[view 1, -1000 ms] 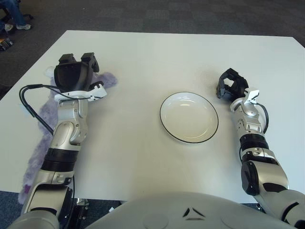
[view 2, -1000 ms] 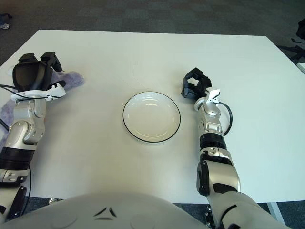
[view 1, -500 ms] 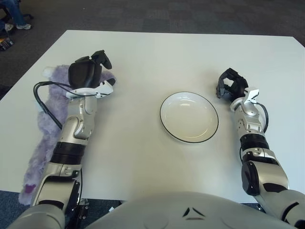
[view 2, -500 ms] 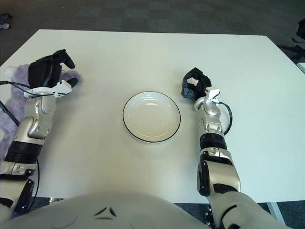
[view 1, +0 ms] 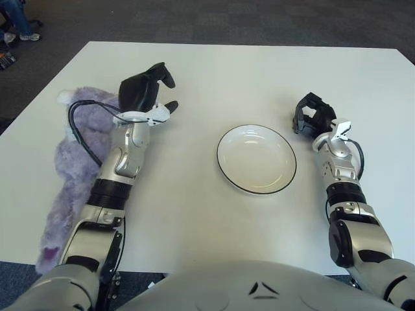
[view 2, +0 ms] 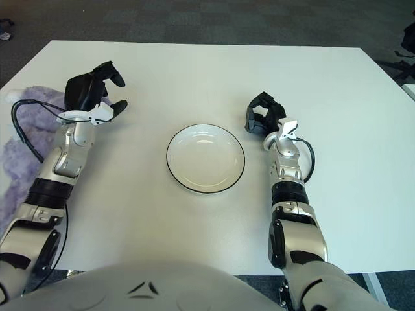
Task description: Put the doll into the plate.
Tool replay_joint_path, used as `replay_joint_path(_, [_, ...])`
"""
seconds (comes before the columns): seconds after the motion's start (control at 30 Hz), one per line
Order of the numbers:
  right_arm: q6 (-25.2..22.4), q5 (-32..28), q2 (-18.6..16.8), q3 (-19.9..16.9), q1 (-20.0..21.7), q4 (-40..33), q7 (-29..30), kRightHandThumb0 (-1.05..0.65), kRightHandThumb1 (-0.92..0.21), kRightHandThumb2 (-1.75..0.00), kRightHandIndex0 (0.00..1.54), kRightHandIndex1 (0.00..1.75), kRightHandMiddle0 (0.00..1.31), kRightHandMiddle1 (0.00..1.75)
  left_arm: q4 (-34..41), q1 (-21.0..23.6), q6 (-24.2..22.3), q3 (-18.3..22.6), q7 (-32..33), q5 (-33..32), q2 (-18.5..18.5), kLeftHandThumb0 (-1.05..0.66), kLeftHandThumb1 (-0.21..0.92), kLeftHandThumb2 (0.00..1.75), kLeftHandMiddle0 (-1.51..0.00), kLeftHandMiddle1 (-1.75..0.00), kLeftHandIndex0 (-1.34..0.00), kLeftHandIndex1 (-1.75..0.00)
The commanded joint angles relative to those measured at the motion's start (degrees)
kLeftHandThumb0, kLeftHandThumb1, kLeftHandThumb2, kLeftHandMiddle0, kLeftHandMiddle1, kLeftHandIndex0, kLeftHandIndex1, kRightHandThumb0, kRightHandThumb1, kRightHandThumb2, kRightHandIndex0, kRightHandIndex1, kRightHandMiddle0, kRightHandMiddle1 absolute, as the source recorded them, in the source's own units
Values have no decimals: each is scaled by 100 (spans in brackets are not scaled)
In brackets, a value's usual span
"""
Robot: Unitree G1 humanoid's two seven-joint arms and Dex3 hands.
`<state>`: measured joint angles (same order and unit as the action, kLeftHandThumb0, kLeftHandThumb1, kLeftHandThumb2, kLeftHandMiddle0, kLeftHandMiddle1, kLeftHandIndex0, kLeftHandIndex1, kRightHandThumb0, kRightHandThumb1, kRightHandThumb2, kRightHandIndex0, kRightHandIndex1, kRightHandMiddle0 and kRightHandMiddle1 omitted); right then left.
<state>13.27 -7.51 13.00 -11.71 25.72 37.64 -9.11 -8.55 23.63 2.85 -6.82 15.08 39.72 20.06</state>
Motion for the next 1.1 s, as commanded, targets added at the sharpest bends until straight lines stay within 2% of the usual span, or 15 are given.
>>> replay_joint_path(0.0, [-150, 20, 33, 23, -179, 26, -44, -47, -37, -125, 124, 175, 57, 175, -158, 163, 157, -76, -14, -89, -2, -1, 11, 140, -85, -161, -71, -140])
replay_joint_path(0.13, [-179, 18, 27, 26, -207, -23, -28, -46, -38, -124, 123, 175, 57, 175, -238, 218, 410, -176, 161, -46, 30, -1, 10, 143, -84, -165, -71, -141])
replay_joint_path(0.3, [-224, 28, 19, 36, -238, -91, -4, -46, -38, -123, 123, 175, 56, 175, -172, 215, 785, -267, 464, 103, 114, -1, 11, 145, -74, -163, -71, -157])
replay_joint_path(0.63, [-276, 50, 30, 66, -278, -184, 8, -46, -38, -124, 123, 175, 56, 175, 634, -289, 1051, -15, 770, 453, 508, -1, 14, 148, -66, -170, -65, -168])
replay_joint_path(0.97, [-298, 40, 69, 86, -268, -165, -69, -46, -38, -125, 124, 175, 57, 175, 1432, -827, 591, 253, 846, 963, 574, -1, 17, 146, -62, -172, -62, -170])
replay_joint_path(1.07, [-314, 49, 83, 97, -268, -169, -86, -46, -38, -125, 124, 175, 57, 175, 2037, -1142, 172, 421, 679, 1234, 510, -1, 23, 139, -58, -171, -57, -170])
